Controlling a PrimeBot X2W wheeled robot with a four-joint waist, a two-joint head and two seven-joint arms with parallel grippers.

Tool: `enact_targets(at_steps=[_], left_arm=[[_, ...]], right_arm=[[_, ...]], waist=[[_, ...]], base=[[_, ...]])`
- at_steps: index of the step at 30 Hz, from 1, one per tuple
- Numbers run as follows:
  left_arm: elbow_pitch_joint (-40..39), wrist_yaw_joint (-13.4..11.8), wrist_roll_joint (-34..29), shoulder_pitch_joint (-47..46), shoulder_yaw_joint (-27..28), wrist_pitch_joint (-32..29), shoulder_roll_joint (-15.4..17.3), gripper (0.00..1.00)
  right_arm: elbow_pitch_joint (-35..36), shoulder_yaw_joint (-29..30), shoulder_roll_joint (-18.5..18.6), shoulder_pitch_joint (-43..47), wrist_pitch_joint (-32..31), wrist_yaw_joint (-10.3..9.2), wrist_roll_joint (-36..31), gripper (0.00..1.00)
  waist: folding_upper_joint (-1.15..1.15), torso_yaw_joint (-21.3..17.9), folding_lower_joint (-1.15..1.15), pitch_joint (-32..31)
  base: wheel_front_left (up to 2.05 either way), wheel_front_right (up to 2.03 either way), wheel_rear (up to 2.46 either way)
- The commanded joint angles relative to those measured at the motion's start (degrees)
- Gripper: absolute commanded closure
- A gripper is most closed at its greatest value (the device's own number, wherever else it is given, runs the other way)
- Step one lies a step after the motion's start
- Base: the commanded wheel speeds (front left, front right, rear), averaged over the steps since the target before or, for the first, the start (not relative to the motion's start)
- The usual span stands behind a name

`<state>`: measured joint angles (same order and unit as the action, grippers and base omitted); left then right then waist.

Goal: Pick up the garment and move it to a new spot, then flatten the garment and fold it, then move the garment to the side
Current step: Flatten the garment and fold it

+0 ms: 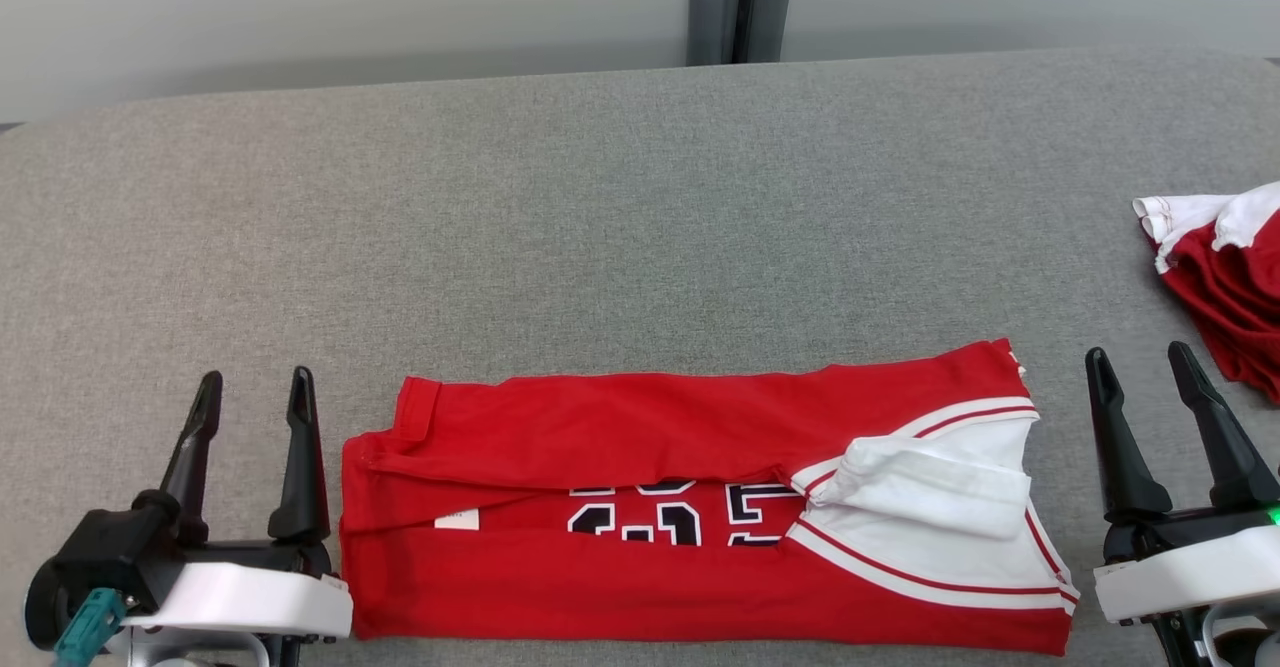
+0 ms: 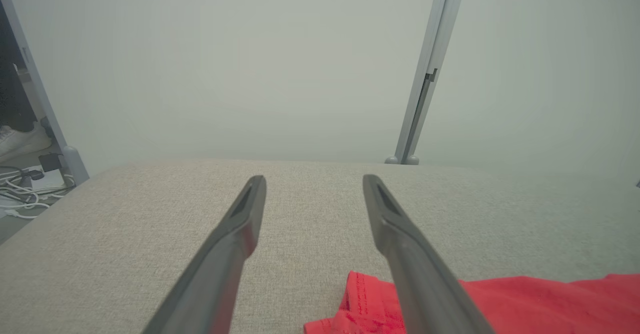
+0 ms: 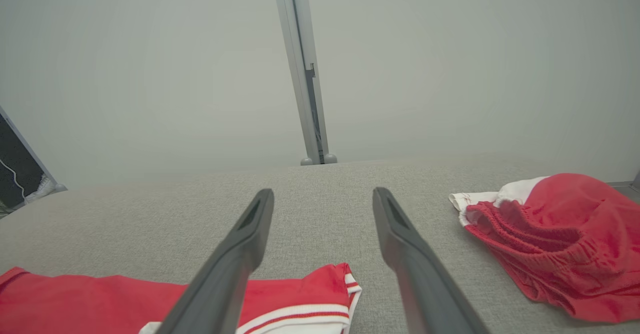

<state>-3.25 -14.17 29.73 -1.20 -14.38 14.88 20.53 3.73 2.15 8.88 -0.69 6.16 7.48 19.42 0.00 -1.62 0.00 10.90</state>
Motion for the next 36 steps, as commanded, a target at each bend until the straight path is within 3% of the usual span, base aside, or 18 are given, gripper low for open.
enact_targets(at_steps=[1,17,23,36], left_arm=[[0.57,0.23,-0.41,0.59,-0.12,0.05,0.23,0.00],[2.11,0.77,0.32,-1.34,-0.45,0.00,0.29,0.00],[2.01,1.16,0.29,-2.88,-0.84,0.04,-0.24,0.00],[2.58,1.99,-0.60,-5.77,-2.06,0.21,-1.22,0.00]], right_arm=[[-0.12,0.05,-0.14,0.10,-0.05,0.03,-0.34,0.00],[-1.40,1.04,0.31,-1.31,-0.47,0.03,0.17,0.00],[-7.67,2.26,2.26,-1.90,-1.12,0.03,1.84,0.00],[-19.26,-7.05,3.41,-1.14,-1.69,0.02,5.51,0.00]], waist=[[0.00,0.05,0.00,0.26],[0.00,1.40,0.00,1.88],[0.00,2.67,0.00,3.24],[0.00,4.43,0.00,5.81]], base=[[0.00,0.00,0.00],[0.00,0.00,0.00],[0.00,0.00,0.00],[0.00,0.00,0.00]])
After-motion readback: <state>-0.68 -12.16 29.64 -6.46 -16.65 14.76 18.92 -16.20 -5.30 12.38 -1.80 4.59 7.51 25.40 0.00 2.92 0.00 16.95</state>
